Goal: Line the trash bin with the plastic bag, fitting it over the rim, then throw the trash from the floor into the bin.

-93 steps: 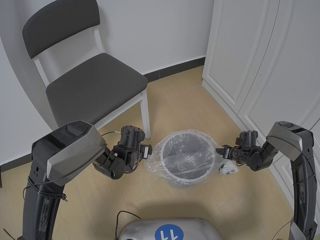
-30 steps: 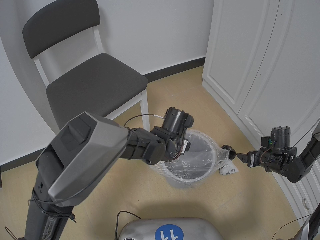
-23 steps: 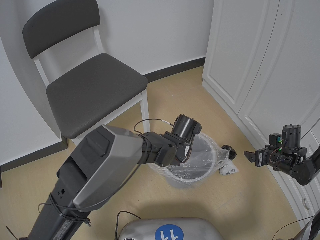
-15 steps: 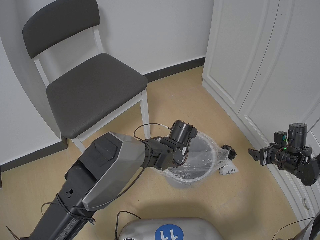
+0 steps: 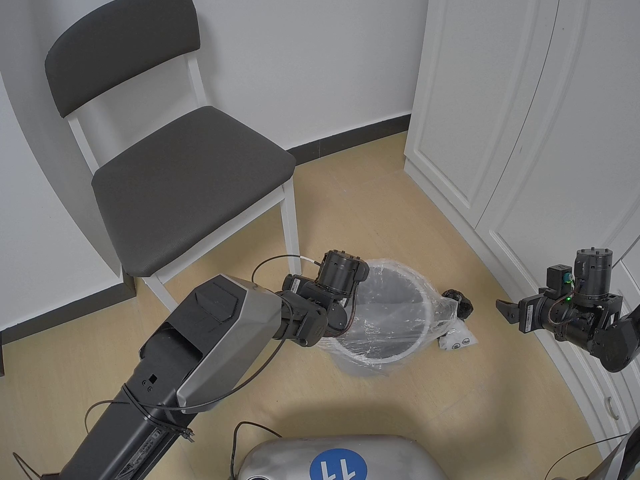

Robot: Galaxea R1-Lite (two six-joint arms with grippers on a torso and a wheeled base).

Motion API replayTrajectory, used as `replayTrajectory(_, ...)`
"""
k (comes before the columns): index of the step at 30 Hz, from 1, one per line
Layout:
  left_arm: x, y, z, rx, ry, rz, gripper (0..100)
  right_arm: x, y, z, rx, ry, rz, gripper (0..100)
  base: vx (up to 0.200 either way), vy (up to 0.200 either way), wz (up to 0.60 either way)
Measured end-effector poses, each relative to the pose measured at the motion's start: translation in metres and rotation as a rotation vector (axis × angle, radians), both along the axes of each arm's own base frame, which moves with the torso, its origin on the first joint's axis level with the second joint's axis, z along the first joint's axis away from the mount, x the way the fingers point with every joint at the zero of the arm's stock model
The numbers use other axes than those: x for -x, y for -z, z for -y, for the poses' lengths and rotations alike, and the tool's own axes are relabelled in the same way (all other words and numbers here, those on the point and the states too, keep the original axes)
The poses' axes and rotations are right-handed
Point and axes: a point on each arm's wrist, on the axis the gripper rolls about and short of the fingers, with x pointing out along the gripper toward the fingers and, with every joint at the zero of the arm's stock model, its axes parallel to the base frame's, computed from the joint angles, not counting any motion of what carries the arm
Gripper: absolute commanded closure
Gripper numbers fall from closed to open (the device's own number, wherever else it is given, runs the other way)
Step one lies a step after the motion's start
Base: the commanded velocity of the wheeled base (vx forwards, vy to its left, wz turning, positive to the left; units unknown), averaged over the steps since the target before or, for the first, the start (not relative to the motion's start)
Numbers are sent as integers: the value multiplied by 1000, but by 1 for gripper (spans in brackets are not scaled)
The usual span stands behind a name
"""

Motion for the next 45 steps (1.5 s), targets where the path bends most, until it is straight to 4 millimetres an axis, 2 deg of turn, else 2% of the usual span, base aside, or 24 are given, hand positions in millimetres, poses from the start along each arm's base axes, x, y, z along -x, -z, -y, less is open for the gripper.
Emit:
replayTrajectory(8, -2, 1, -4, -12, -37, 8, 0, -1, 0, 2, 2, 7, 0, 0, 0, 0, 0)
replayTrajectory(13, 5, -3, -6, -18, -16, -17, 0, -1, 1, 3, 4, 8, -2, 0, 0, 0, 0)
replayTrajectory(23, 48, 0, -23, -60, 131, -223, 0, 2, 3, 5, 32, 3, -14, 0, 0, 0, 0)
replayTrajectory(36, 85, -21, -40, -27, 252, -336, 0, 4, 5, 7, 41, 2, -23, 0, 0, 0, 0)
replayTrajectory(40, 84, -27, -40, -4, 251, -311, 0, 4, 4, 7, 41, 2, -21, 0, 0, 0, 0)
replayTrajectory(45, 74, -40, -30, 64, 255, -221, 0, 4, 4, 7, 41, 2, -21, 0, 0, 0, 0)
